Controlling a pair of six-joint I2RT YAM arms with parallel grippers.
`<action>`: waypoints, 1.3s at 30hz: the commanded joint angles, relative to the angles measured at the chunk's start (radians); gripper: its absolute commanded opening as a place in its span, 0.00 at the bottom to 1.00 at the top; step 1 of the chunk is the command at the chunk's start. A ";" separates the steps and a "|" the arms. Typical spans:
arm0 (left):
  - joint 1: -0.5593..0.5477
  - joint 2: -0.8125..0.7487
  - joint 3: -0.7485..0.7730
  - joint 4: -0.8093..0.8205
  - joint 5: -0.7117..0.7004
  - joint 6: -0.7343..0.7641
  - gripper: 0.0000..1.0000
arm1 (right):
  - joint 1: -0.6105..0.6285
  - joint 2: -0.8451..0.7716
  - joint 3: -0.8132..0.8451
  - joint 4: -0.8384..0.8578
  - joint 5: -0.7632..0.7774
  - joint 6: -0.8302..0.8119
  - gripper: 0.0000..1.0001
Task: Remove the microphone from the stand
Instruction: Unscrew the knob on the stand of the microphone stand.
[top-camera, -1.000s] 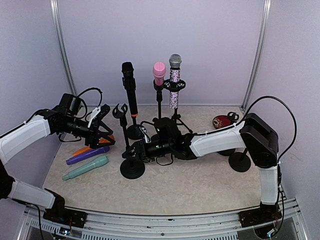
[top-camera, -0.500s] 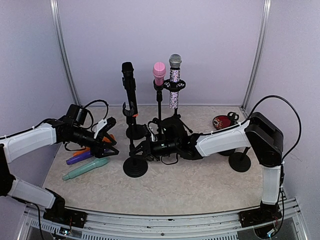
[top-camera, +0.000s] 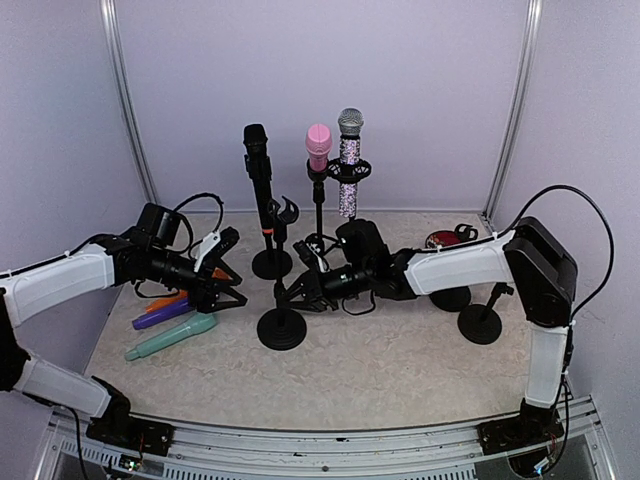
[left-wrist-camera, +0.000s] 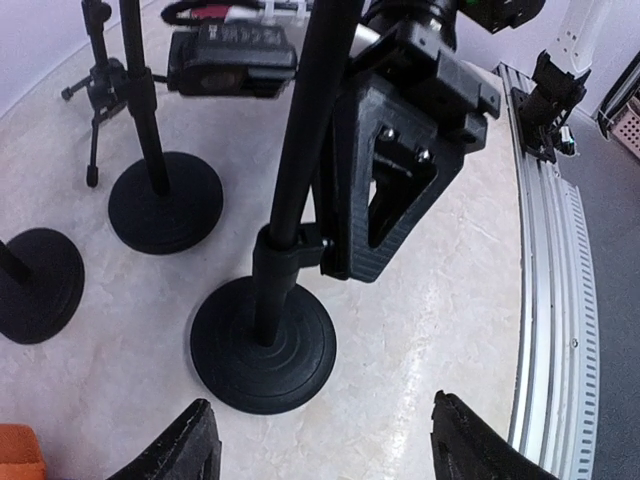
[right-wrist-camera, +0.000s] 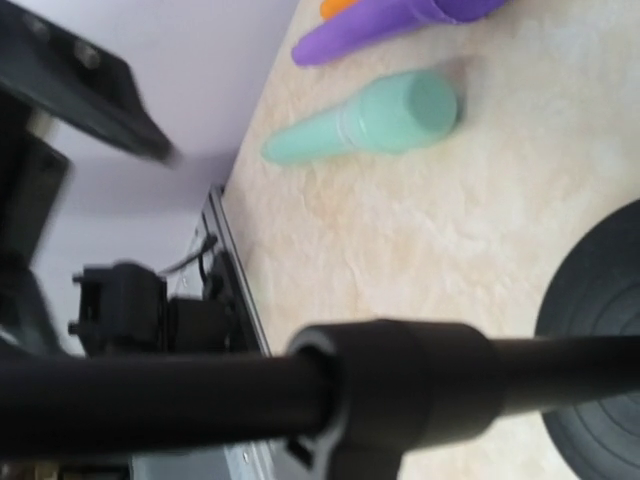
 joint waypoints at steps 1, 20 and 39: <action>-0.023 0.004 0.087 0.026 0.044 -0.061 0.72 | -0.054 -0.026 0.055 -0.215 -0.094 -0.160 0.00; -0.104 0.095 0.250 0.052 0.023 -0.115 0.76 | 0.030 0.074 0.335 -0.619 0.044 -0.512 0.00; -0.139 0.103 0.304 0.021 0.001 -0.135 0.31 | 0.072 0.031 0.314 -0.595 0.268 -0.671 0.16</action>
